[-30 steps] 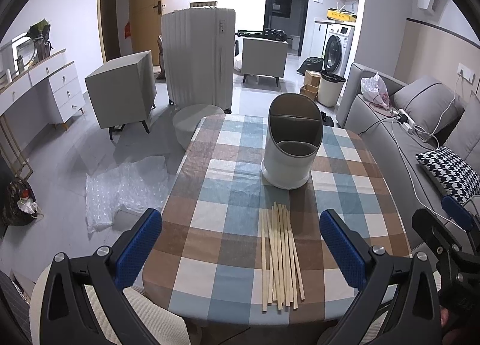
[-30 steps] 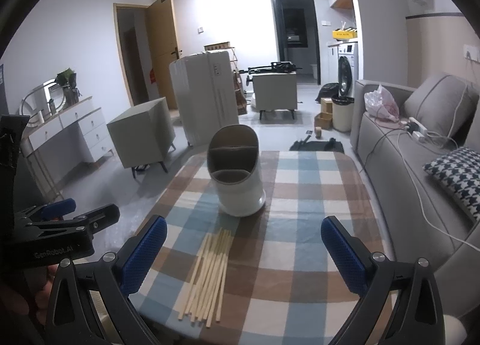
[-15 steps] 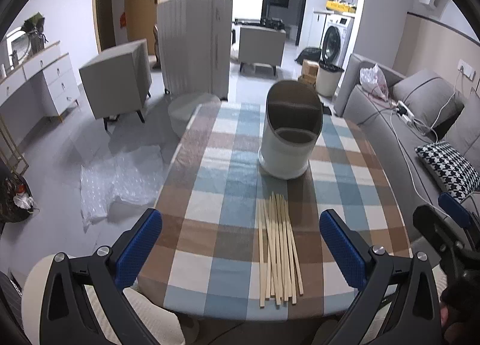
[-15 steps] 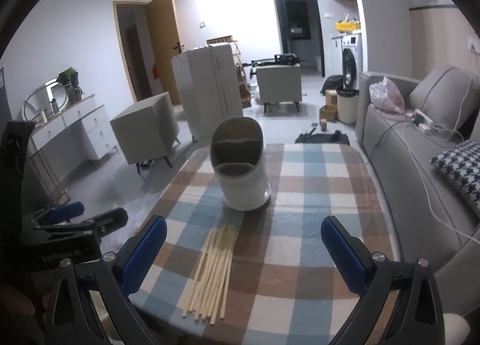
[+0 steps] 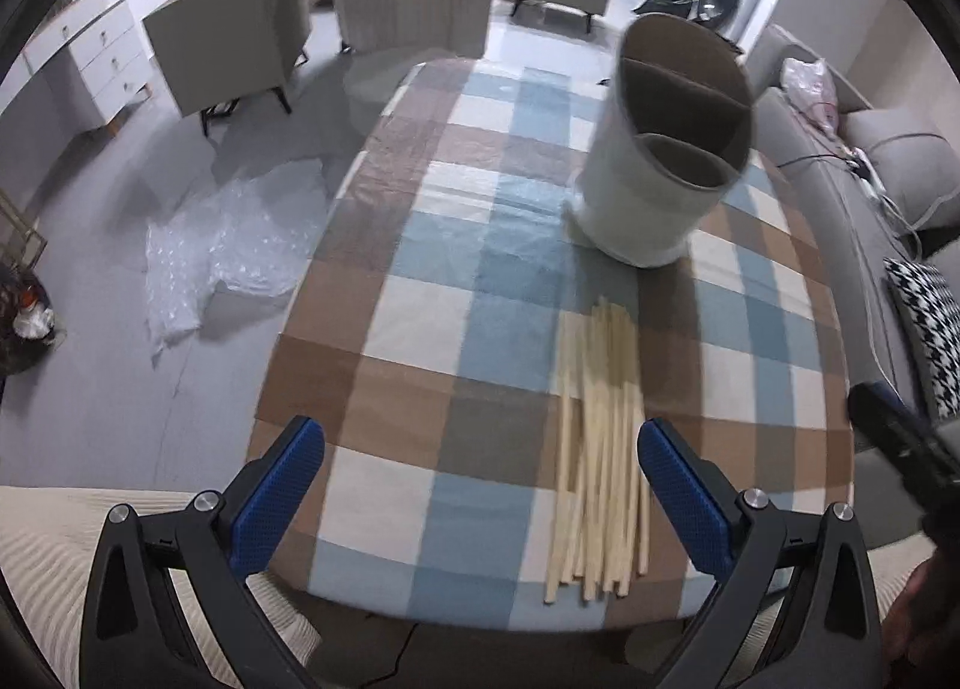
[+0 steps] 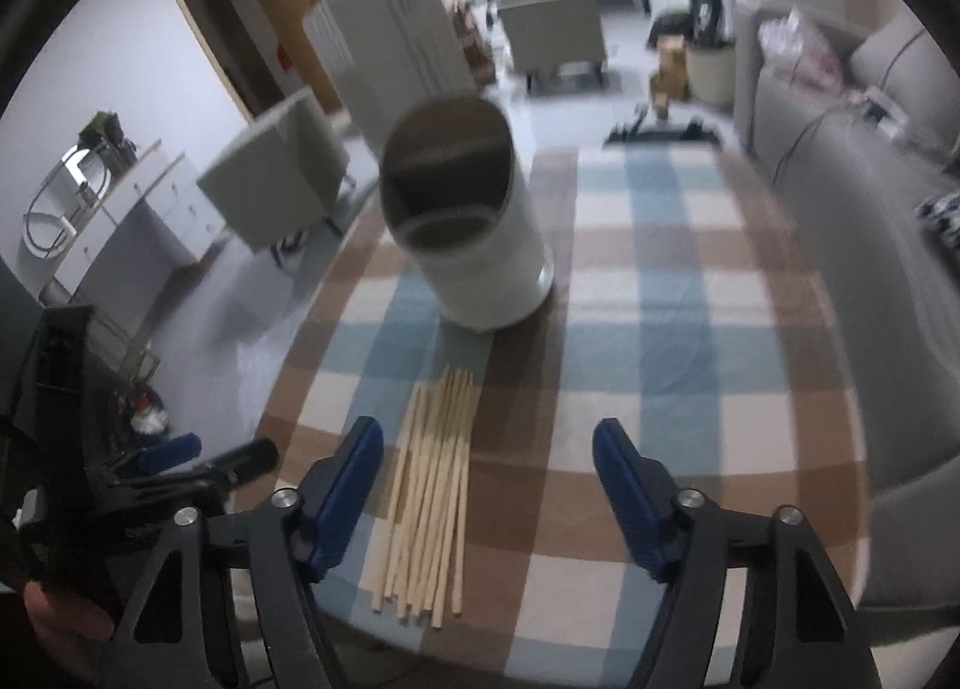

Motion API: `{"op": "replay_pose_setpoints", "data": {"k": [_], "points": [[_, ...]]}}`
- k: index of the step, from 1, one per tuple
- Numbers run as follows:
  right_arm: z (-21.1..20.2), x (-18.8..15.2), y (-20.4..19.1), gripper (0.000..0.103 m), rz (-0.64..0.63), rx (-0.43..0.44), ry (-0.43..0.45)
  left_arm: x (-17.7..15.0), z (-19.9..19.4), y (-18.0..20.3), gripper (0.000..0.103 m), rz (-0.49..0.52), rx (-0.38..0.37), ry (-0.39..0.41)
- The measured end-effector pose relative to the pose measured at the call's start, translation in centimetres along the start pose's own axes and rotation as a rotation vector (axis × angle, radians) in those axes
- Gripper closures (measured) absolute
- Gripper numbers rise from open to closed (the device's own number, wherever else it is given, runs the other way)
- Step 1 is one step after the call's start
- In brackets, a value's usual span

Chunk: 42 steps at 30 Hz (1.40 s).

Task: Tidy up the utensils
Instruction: 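Lower the right tool onto the chopstick bundle and close on one chopstick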

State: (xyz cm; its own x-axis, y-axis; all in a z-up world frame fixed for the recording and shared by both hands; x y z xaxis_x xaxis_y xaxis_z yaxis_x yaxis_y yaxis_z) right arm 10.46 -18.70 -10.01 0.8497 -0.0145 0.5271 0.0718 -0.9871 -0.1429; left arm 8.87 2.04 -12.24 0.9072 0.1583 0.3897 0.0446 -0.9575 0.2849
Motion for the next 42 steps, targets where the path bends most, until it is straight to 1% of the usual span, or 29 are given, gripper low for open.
{"op": "replay_pose_setpoints", "data": {"k": [1, 2, 4, 5, 6, 7, 8, 10, 12, 14, 15, 17, 21, 24, 27, 30, 32, 34, 38, 42], "points": [[0.9, 0.1, -0.1, 0.040, 0.001, 0.010, -0.031, 0.3, 0.1, -0.3, 0.001, -0.015, -0.003, -0.003], [2.4, 0.2, -0.4, 0.042, -0.005, 0.019, -0.077, 0.5, 0.3, -0.6, 0.001, -0.026, 0.005, -0.006], [4.4, 0.3, -0.8, 0.048, -0.017, 0.023, -0.132, 0.9, 0.9, -1.5, 0.001, -0.071, 0.009, -0.021], [5.7, 0.4, -1.1, 0.049, -0.021, 0.028, -0.163, 1.1, 1.2, -2.0, 0.001, -0.096, 0.006, -0.033], [7.0, 0.4, -1.4, 0.053, -0.029, 0.032, -0.199, 1.2, 1.6, -2.6, 0.001, -0.127, 0.010, -0.055], [8.1, 0.3, -1.6, 0.063, -0.040, 0.031, -0.228, 1.3, 2.0, -2.9, 0.001, -0.144, 0.005, -0.065], [9.5, 0.3, -2.1, 0.068, -0.055, 0.030, -0.258, 1.4, 2.3, -3.2, 0.001, -0.158, 0.001, -0.074], [11.2, 0.2, -2.6, 0.076, -0.083, 0.023, -0.304, 1.4, 2.8, -3.9, 0.001, -0.185, 0.016, -0.097], [12.6, 0.6, -3.1, 0.082, -0.111, 0.013, -0.311, 1.5, 3.1, -4.2, 0.001, -0.209, -0.001, -0.106], [13.7, 0.8, -3.5, 0.082, -0.125, 0.013, -0.328, 1.7, 3.6, -4.5, 0.001, -0.222, 0.002, -0.121], [14.3, 0.9, -3.7, 0.082, -0.128, 0.018, -0.353, 1.7, 3.7, -4.5, 0.001, -0.231, -0.009, -0.125], [15.2, 1.2, -3.8, 0.084, -0.149, 0.004, -0.377, 1.9, 3.8, -4.7, 0.001, -0.240, -0.013, -0.131], [16.3, 1.1, -3.9, 0.095, -0.177, -0.024, -0.416, 2.2, 3.9, -5.0, 0.001, -0.244, -0.021, -0.133], [16.2, 1.1, -4.4, 0.096, -0.222, -0.025, -0.412, 2.1, 4.1, -5.6, 0.001, -0.264, -0.017, -0.140], [15.9, 1.1, -4.8, 0.093, -0.256, -0.050, -0.403, 1.8, 4.2, -6.2, 0.001, -0.305, -0.032, -0.152], [15.7, 1.2, -4.6, 0.094, -0.288, -0.096, -0.383, 1.8, 4.0, -6.0, 0.001, -0.297, -0.025, -0.146], [15.5, 1.3, -4.3, 0.096, -0.284, -0.099, -0.373, 1.9, 3.9, -5.7, 0.001, -0.281, -0.021, -0.139], [15.4, 1.3, -3.9, 0.099, -0.267, -0.089, -0.375, 2.0, 3.8, -5.6, 0.001, -0.275, -0.020, -0.138], [15.6, 1.2, -2.6, 0.100, -0.205, -0.071, -0.395, 1.9, 3.9, -5.8, 0.001, -0.283, -0.016, -0.142], [15.2, 1.3, -1.8, 0.099, -0.227, -0.094, -0.389, 2.0, 3.8, -5.6, 0.001, -0.276, -0.015, -0.139]]}}
Point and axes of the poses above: each gripper's, at about its wrist camera, not at the fingertips, and z roughly the way its jaws point, y to its right, x to its top, the point moved 4 cm from there along z, roughly the way its jaws point, and after that the axes turned 11 degrees about -x, right-handed, at the moved point
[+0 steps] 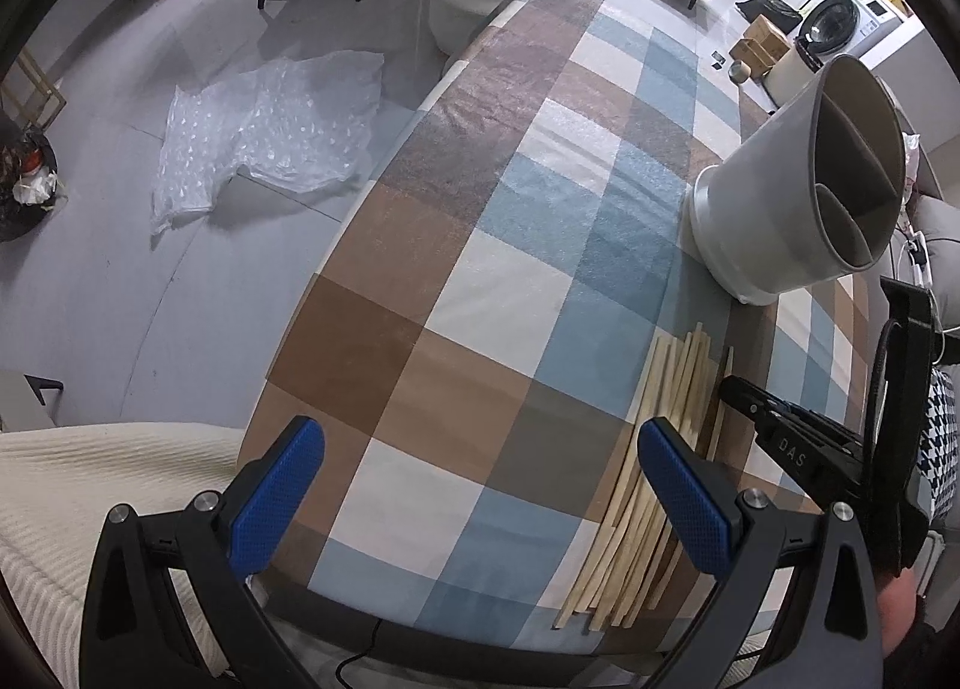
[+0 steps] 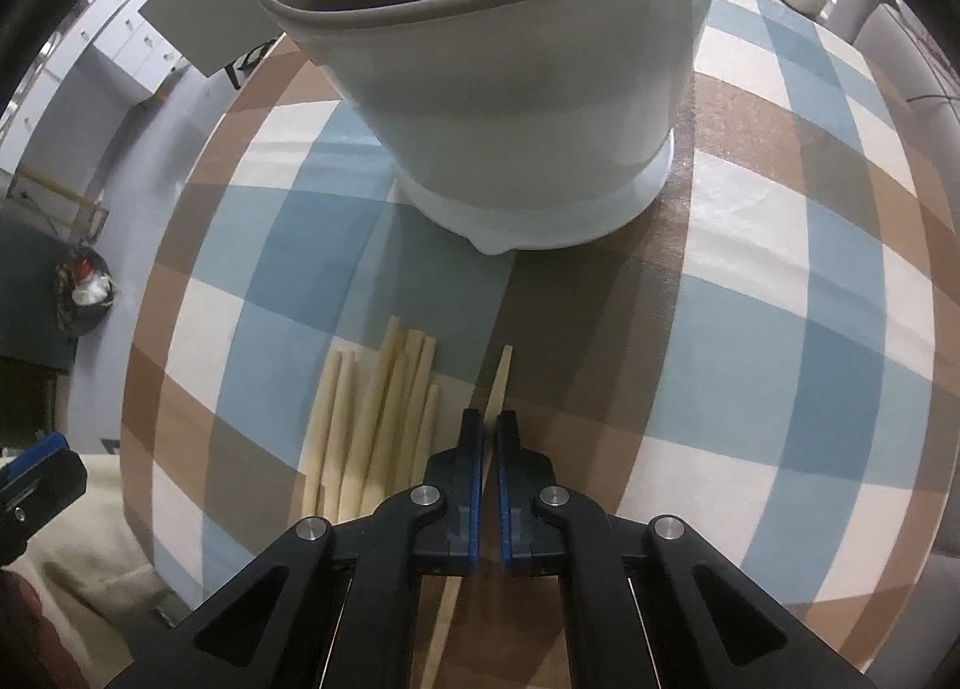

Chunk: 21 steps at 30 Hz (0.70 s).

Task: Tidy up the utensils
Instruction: 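Lower the right tool onto the chopstick bundle and close on one chopstick, then lift the chopstick with the right tool while the left tool grasps another chopstick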

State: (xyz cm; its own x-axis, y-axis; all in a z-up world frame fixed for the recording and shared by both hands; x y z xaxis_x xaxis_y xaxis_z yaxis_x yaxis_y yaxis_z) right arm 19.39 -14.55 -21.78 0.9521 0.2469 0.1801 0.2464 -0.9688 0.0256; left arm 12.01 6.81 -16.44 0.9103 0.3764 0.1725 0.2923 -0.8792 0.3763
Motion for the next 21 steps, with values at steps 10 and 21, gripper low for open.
{"op": "replay_pose_setpoints", "data": {"k": [10, 21], "points": [[-0.2, 0.5, -0.7, 0.094, -0.010, -0.099, 0.053, 0.2, -0.1, -0.3, 0.001, 0.007, 0.047, 0.010], [-4.5, -1.6, 6.0, 0.100, 0.243, 0.080, 0.179, -1.1, 2.9, 2.6, 0.001, 0.183, 0.114, -0.049]]}}
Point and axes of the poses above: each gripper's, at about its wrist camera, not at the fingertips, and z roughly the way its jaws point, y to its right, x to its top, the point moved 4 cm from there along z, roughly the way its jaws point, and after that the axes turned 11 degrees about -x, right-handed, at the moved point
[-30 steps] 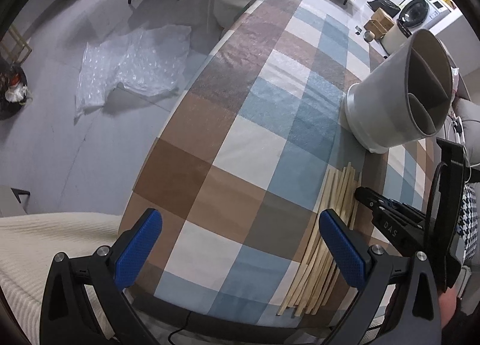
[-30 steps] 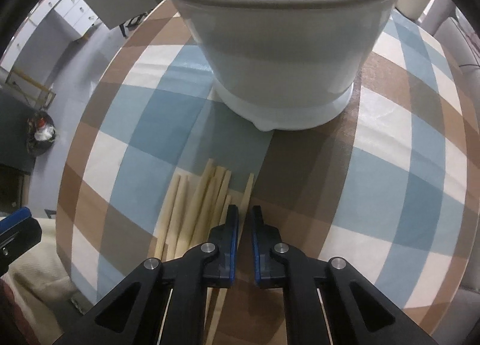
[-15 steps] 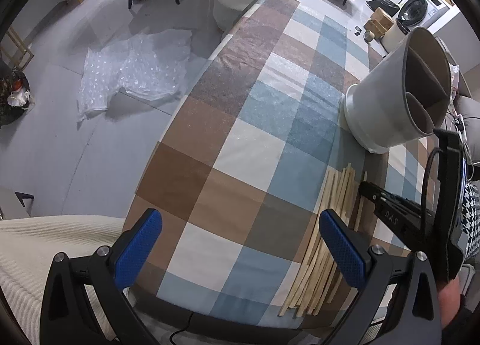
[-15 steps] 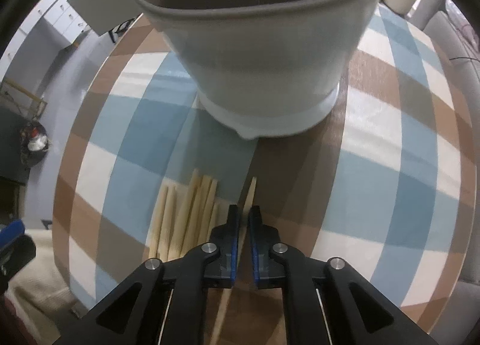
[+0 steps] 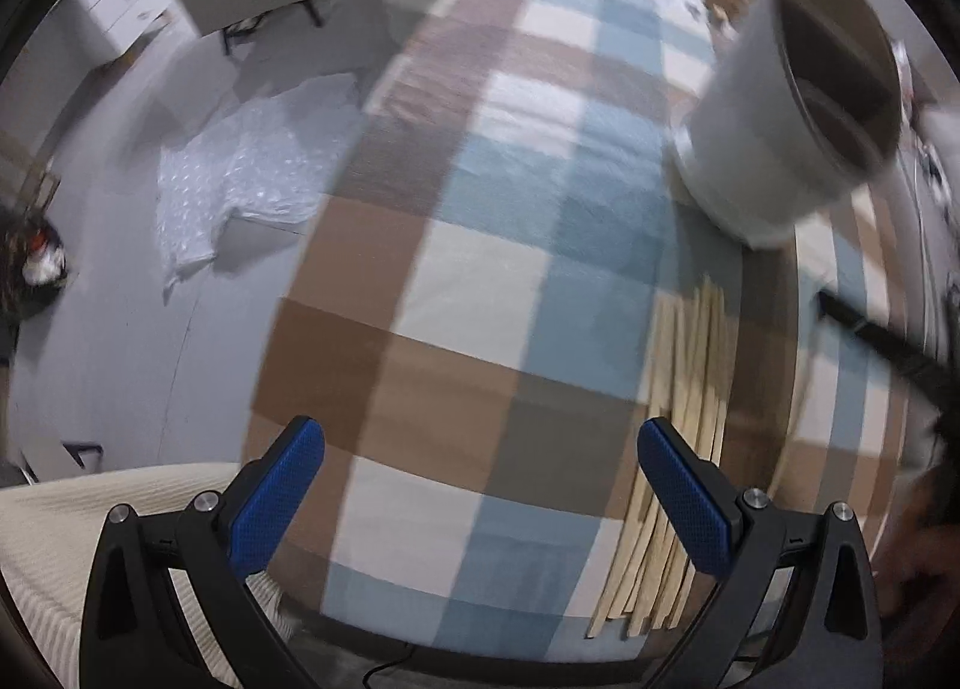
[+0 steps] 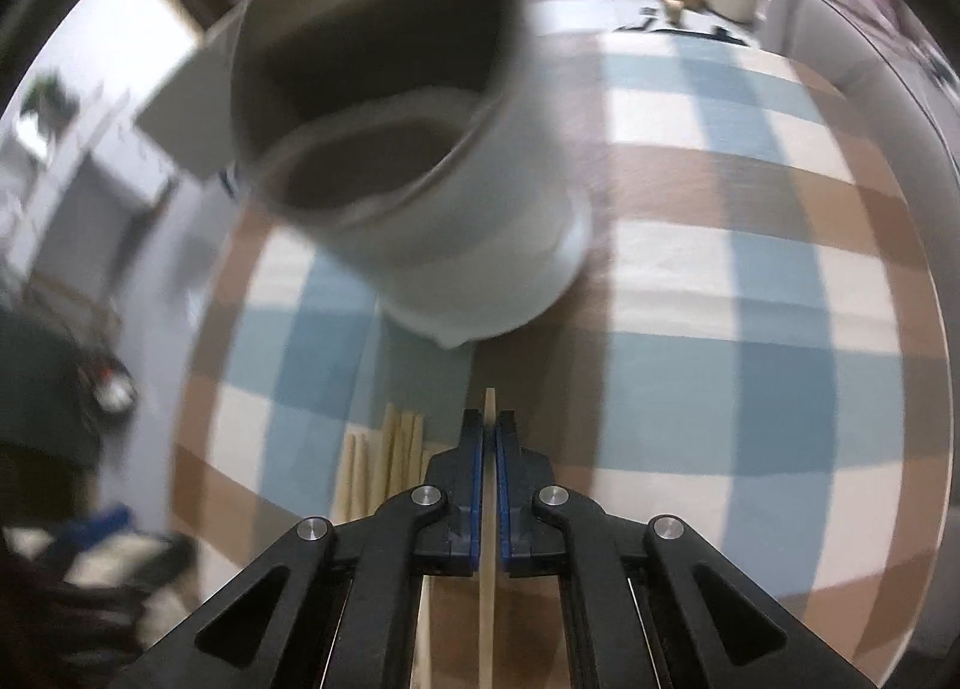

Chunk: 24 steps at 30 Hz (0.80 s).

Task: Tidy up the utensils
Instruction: 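Lift the chopstick with the right tool while the left tool grasps another chopstick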

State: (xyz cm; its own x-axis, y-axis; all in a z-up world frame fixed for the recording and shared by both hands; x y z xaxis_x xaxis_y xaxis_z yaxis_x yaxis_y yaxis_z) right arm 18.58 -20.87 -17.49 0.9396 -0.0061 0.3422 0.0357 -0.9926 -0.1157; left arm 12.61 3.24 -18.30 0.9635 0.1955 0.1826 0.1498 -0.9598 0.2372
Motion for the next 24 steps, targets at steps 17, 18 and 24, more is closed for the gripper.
{"op": "replay_pose_setpoints", "data": {"k": [17, 18, 24], "points": [[-5.2, -1.0, 7.6, 0.101, 0.430, 0.281, 0.082, -1.5, 4.4, 3.1, 0.001, 0.039, 0.131, -0.123], [-5.6, -1.1, 7.8, 0.101, 0.429, 0.276, 0.089, -1.4, 4.3, 3.0, 0.002, 0.038, 0.130, -0.118], [-5.5, -1.1, 8.1, 0.101, 0.424, 0.278, 0.099, -0.9, 4.8, 3.2, 0.024, 0.033, 0.084, -0.120]]}}
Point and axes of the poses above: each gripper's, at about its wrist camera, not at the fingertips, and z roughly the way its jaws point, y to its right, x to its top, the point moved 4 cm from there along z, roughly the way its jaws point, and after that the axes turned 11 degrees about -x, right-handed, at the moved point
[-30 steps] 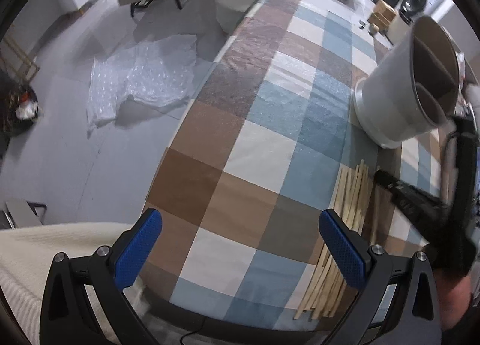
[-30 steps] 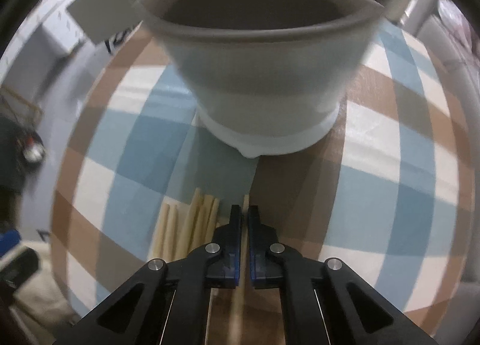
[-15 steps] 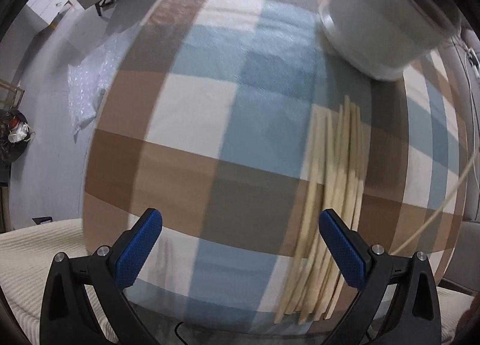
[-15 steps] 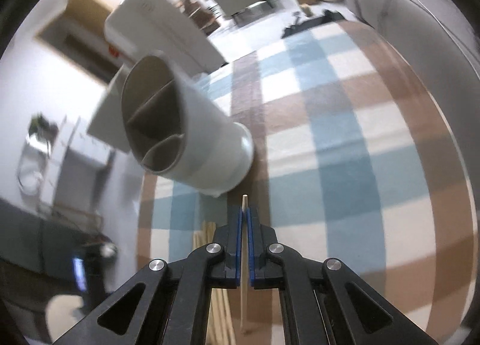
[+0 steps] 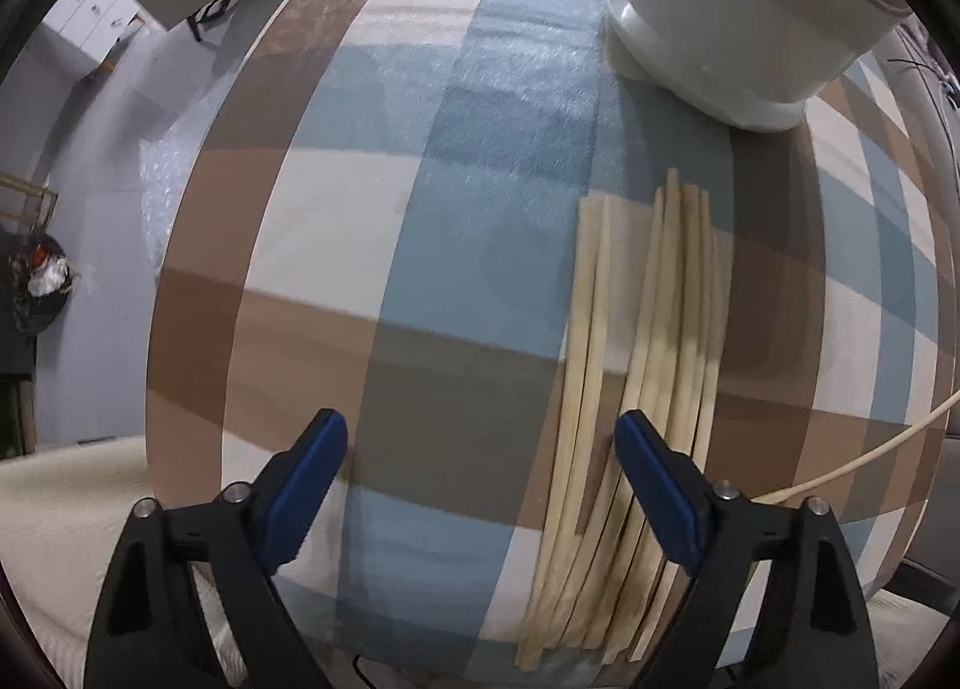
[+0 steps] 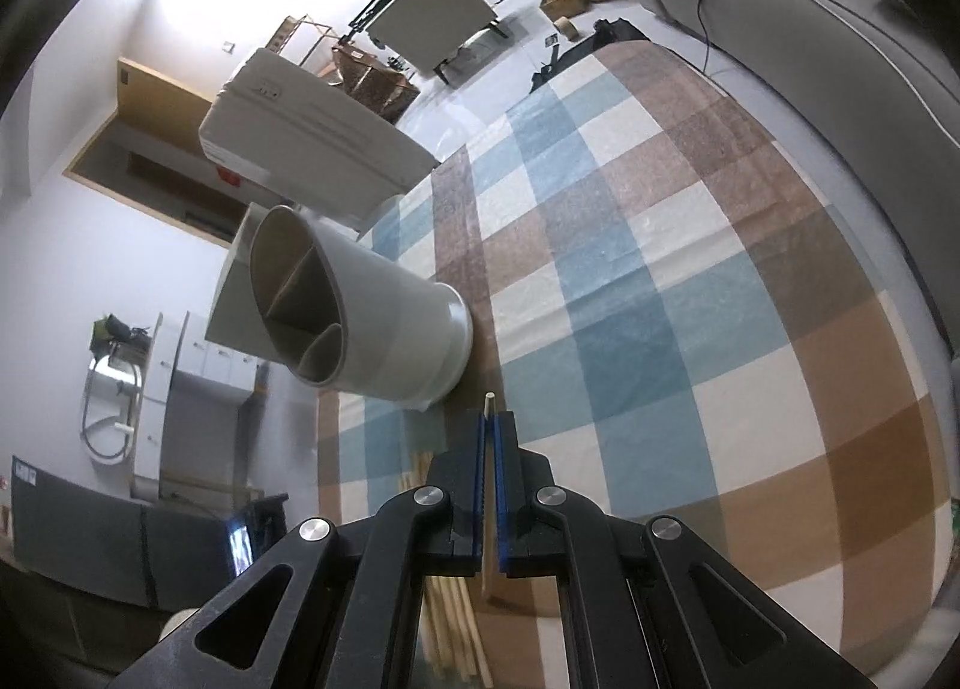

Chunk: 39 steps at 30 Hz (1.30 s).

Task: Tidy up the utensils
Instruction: 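Lift the chopstick with the right tool while the left tool grasps another chopstick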

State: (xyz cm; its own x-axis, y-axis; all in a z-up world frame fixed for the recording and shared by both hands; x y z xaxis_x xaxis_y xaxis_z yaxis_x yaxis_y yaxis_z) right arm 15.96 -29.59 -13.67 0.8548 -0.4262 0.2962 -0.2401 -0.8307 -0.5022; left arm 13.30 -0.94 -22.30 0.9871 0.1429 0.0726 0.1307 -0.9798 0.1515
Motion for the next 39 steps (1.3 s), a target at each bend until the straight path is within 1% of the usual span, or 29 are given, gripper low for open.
{"op": "replay_pose_setpoints", "data": {"k": [1, 3, 4, 6, 12, 14, 15, 16, 17, 18, 19, 21, 23, 25, 26, 28, 30, 34, 35, 36, 38, 39], "points": [[0.1, 0.0, 0.0, 0.101, 0.001, 0.007, -0.003, 0.3, -0.1, 0.0, 0.031, 0.000, -0.006, 0.002], [0.3, -0.1, -0.3, 0.101, -0.002, 0.015, -0.008, 0.9, 0.2, -0.2, 0.032, -0.022, -0.057, -0.018], [0.4, -0.1, -0.5, 0.101, -0.005, 0.020, -0.007, 1.0, 0.3, -0.3, 0.032, -0.031, -0.070, -0.023], [0.4, 0.1, -0.9, 0.101, -0.021, 0.017, -0.001, 1.0, 0.5, -0.5, 0.031, -0.019, -0.044, -0.025], [1.1, 0.3, -1.4, 0.101, -0.027, 0.026, -0.003, 1.4, 0.4, -1.5, 0.032, -0.018, -0.042, -0.027], [1.3, 0.3, -1.5, 0.101, -0.028, 0.031, -0.004, 1.6, 0.2, -1.9, 0.032, -0.037, -0.067, -0.031], [1.4, 0.3, -1.6, 0.101, -0.030, 0.031, -0.002, 1.6, -0.2, -2.1, 0.032, -0.056, -0.101, -0.025], [1.4, 0.4, -1.7, 0.101, -0.032, 0.029, 0.000, 1.6, -0.9, -2.2, 0.032, -0.069, -0.125, -0.005], [1.5, 0.4, -1.7, 0.101, -0.033, 0.032, 0.002, 1.6, -1.2, -2.4, 0.032, -0.070, -0.132, 0.008], [1.5, 0.4, -1.8, 0.101, -0.034, 0.034, 0.004, 1.8, -1.6, -2.4, 0.032, -0.062, -0.119, 0.025], [1.6, 0.4, -1.9, 0.101, -0.037, 0.033, 0.004, 2.1, -1.8, -2.5, 0.032, -0.043, -0.085, 0.040], [1.7, 0.3, -2.0, 0.101, -0.041, 0.033, 0.002, 2.0, -1.2, -2.8, 0.032, -0.028, -0.053, 0.027], [1.7, 0.3, -2.1, 0.101, -0.039, 0.037, 0.004, 1.2, -0.2, -2.8, 0.032, -0.046, -0.055, -0.002], [1.6, 0.3, -2.2, 0.101, -0.044, 0.038, 0.012, 1.3, 0.3, -3.4, 0.031, -0.082, -0.080, -0.023], [1.5, 0.3, -2.3, 0.101, -0.046, 0.037, 0.014, 1.6, 0.2, -3.8, 0.031, -0.087, -0.072, -0.028], [1.6, 0.3, -2.3, 0.101, -0.048, 0.040, 0.016, 1.7, 0.2, -4.2, 0.029, -0.069, -0.033, -0.026], [1.6, 0.3, -2.3, 0.101, -0.047, 0.033, 0.012, 1.7, 0.4, -4.1, 0.029, -0.080, -0.038, -0.024], [1.7, 0.3, -2.4, 0.101, -0.046, 0.031, 0.013, 2.2, 0.4, -3.7, 0.029, -0.059, -0.025, -0.007], [1.7, 0.3, -2.4, 0.101, -0.049, 0.030, 0.014, 1.6, 0.6, -2.8, 0.030, -0.047, -0.022, 0.001], [1.6, 0.3, -2.5, 0.101, -0.054, 0.028, 0.017, 1.7, 0.5, -2.3, 0.033, -0.032, -0.018, 0.008], [1.6, 0.3, -2.8, 0.101, -0.070, 0.025, 0.019, 1.8, 0.1, -1.6, 0.043, -0.008, -0.024, 0.018], [1.6, 0.3, -2.9, 0.101, -0.076, 0.024, 0.020, 1.6, -0.2, -1.1, 0.055, -0.001, -0.037, 0.020]]}}
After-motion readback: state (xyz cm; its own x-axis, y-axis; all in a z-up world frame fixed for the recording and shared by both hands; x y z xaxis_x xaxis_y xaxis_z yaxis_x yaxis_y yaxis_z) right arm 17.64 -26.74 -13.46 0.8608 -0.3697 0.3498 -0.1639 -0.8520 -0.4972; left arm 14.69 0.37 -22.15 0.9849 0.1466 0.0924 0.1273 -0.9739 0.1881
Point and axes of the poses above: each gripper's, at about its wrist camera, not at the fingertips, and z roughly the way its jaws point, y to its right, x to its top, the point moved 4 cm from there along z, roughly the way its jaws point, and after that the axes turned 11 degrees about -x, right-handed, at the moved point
